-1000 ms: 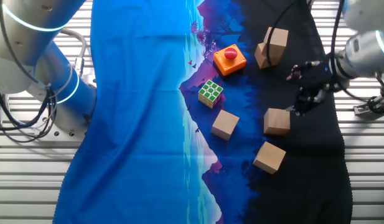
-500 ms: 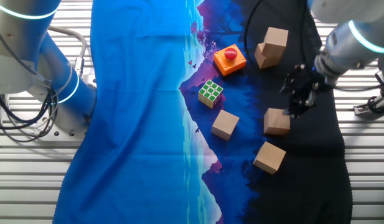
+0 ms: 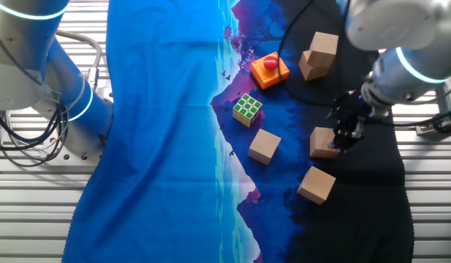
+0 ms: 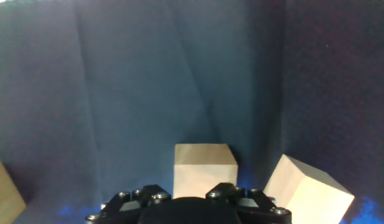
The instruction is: Stack the blocks in a vertical line of five
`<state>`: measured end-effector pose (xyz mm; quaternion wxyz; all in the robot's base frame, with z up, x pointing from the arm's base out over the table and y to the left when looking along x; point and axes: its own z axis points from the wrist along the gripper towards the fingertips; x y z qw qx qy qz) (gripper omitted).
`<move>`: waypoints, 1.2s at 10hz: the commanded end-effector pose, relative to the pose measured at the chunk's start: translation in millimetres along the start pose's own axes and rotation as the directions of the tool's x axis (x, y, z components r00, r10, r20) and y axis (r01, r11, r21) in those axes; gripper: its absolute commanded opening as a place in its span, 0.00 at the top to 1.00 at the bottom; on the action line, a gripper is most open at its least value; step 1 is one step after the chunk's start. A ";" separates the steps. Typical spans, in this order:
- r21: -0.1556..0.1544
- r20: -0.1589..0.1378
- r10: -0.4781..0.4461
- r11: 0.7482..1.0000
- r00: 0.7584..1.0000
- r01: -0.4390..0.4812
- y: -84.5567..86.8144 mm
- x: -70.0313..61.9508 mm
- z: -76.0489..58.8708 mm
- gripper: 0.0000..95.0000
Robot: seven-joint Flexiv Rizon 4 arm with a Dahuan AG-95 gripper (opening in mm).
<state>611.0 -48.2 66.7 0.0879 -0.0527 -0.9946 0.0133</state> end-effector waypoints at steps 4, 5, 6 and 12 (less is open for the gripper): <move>-0.038 -0.016 0.076 0.996 0.997 -0.076 -18.3 -8.6 10.8 0.00; -0.040 -0.019 0.071 0.997 0.997 -0.072 -20.3 -12.2 14.6 0.20; -0.049 -0.026 0.070 0.996 0.997 -0.071 -21.4 -13.8 16.6 0.20; -0.093 -0.054 0.064 0.993 0.997 -0.068 -20.7 -15.9 18.1 0.40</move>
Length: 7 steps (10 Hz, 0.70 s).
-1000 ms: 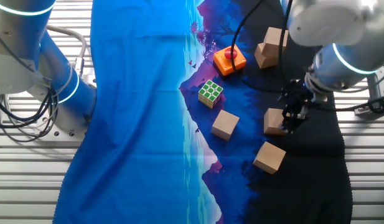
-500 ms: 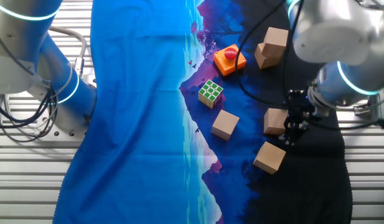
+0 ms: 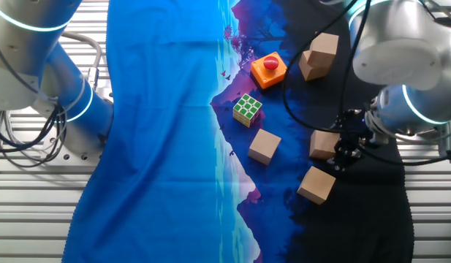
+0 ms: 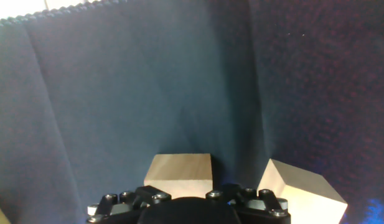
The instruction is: Stack the blocks in a vertical line of five
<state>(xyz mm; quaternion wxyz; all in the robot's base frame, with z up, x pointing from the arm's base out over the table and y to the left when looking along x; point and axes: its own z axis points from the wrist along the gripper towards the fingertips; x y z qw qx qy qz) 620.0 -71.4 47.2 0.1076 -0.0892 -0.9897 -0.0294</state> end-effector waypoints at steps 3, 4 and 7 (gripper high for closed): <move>-0.024 -0.021 0.014 1.000 1.000 -0.014 2.2 -3.3 1.2 0.40; -0.020 -0.032 0.013 1.000 0.999 -0.013 2.7 -3.8 1.5 0.60; -0.023 -0.062 0.004 1.000 0.998 -0.005 3.6 -4.6 1.8 1.00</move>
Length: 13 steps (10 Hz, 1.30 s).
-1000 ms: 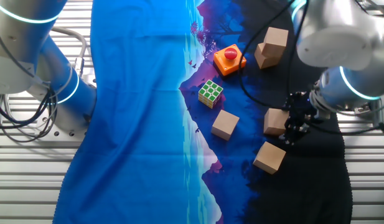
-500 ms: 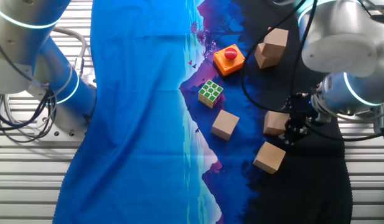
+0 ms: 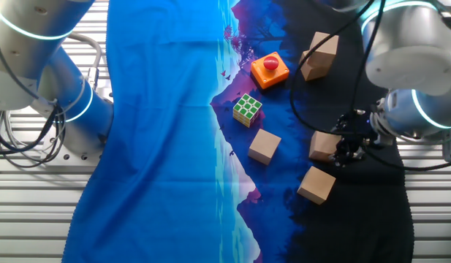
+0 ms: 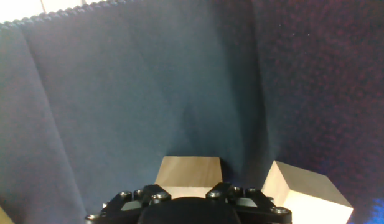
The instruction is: Stack the blocks in a vertical line of five
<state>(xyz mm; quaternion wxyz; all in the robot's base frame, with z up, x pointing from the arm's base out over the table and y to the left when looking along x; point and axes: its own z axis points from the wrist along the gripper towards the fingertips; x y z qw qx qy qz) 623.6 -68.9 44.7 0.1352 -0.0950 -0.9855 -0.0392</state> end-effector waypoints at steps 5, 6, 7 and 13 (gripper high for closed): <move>0.008 -0.021 -0.055 0.998 0.998 0.056 4.6 4.1 -4.8 1.00; -0.002 -0.021 -0.054 0.999 0.998 0.054 7.1 8.4 -8.0 1.00; -0.005 -0.020 -0.053 0.999 0.998 0.053 11.3 13.5 -12.2 1.00; -0.057 0.003 -0.045 0.997 0.999 0.045 49.2 50.3 -33.6 1.00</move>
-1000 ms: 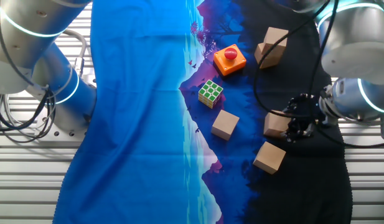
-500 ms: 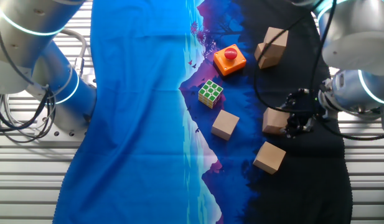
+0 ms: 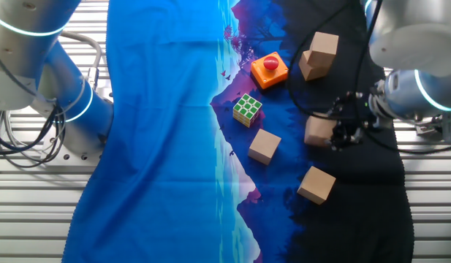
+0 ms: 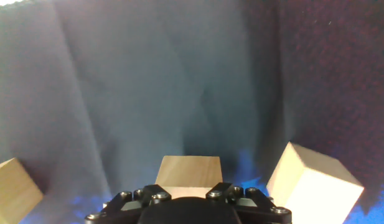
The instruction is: Stack the blocks in a vertical line of five
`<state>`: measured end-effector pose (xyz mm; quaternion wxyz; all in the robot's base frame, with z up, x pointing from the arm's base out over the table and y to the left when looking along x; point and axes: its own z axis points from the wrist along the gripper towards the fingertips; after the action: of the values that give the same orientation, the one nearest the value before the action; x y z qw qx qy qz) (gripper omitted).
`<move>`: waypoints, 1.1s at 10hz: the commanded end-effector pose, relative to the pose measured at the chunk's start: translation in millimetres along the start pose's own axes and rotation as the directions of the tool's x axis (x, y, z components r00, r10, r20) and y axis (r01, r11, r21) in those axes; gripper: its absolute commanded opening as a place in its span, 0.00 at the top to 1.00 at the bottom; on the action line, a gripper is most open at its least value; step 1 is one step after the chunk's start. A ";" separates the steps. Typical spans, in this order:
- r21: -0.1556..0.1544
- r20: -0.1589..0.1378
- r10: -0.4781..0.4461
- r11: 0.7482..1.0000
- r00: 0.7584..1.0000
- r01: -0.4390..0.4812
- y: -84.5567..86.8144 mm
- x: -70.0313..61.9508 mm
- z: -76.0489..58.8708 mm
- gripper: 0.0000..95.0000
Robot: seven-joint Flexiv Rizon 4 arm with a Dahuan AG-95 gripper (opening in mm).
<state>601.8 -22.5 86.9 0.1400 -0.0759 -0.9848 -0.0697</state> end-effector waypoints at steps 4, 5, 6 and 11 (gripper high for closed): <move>-0.023 0.055 0.024 0.999 0.998 -0.023 35.8 31.9 -15.3 1.00; -0.027 0.082 0.042 0.999 0.996 -0.040 49.2 38.7 -20.1 1.00; -0.032 0.099 0.057 0.998 0.993 -0.054 60.3 41.9 -23.9 1.00; -0.013 0.149 0.043 0.999 0.988 -0.041 109.8 52.3 -35.5 1.00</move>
<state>581.6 89.1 148.2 0.0667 -0.1012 -0.9904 -0.0660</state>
